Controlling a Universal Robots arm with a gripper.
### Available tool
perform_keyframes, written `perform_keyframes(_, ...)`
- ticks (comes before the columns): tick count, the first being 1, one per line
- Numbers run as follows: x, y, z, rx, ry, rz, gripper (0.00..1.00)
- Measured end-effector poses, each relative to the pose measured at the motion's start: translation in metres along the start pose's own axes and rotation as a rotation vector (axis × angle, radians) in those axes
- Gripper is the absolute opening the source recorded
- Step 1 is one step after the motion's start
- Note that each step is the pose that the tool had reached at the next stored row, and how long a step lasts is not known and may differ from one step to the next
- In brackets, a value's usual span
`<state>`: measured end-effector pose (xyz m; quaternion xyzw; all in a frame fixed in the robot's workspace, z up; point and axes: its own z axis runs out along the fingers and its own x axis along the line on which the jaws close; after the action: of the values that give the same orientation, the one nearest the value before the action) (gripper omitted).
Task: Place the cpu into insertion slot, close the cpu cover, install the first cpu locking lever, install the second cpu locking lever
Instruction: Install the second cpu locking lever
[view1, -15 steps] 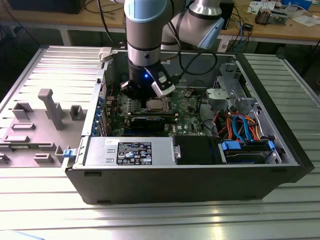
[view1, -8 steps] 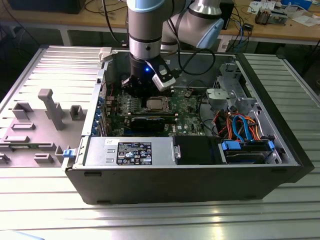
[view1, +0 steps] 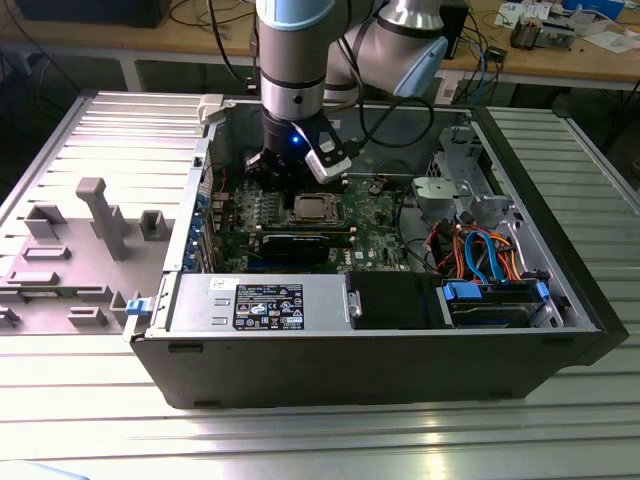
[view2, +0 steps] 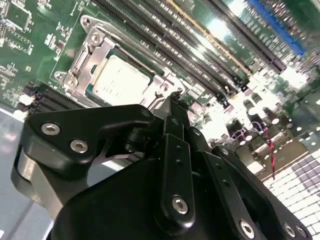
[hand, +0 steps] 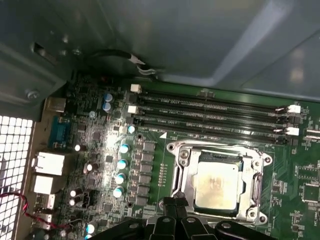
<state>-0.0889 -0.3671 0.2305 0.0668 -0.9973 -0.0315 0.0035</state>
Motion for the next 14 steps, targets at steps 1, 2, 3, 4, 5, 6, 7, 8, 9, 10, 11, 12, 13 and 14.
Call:
perform_keyframes(1, -0.0018, -0.0003, 0.0001, -0.0019, 0.0002, 0.000, 0.11)
perform_keyframes(2, -0.0035, -0.0005, 0.0001, -0.0033, 0.0007, 0.000, 0.11)
perform_keyframes(3, -0.0052, -0.0007, 0.0002, -0.0042, 0.0011, 0.000, 0.11)
perform_keyframes(4, -0.0082, -0.0011, 0.0002, -0.0048, 0.0019, 0.000, 0.11)
perform_keyframes(5, -0.0101, -0.0014, 0.0002, -0.0053, 0.0026, 0.000, 0.11)
perform_keyframes(6, -0.0132, -0.0018, 0.0002, -0.0057, 0.0033, 0.000, 0.11)
perform_keyframes(7, -0.0155, -0.0021, 0.0001, -0.0061, 0.0041, 0.000, 0.11)
perform_keyframes(8, -0.0186, -0.0025, 0.0001, -0.0065, 0.0053, 0.000, 0.11)
perform_keyframes(9, -0.0210, -0.0029, 0.0001, -0.0069, 0.0062, 0.001, 0.11)
perform_keyframes(10, -0.0238, -0.0032, 0.0001, -0.0075, 0.0074, 0.001, 0.11)
perform_keyframes(11, -0.0262, -0.0036, 0.0001, -0.0080, 0.0087, 0.001, 0.11)
perform_keyframes(12, -0.0283, -0.0039, 0.0000, -0.0086, 0.0100, 0.001, 0.11)
perform_keyframes(13, -0.0299, -0.0041, 0.0000, -0.0096, 0.0111, 0.001, 0.11)
perform_keyframes(14, -0.0308, -0.0043, 0.0000, -0.0106, 0.0118, 0.001, 0.11)
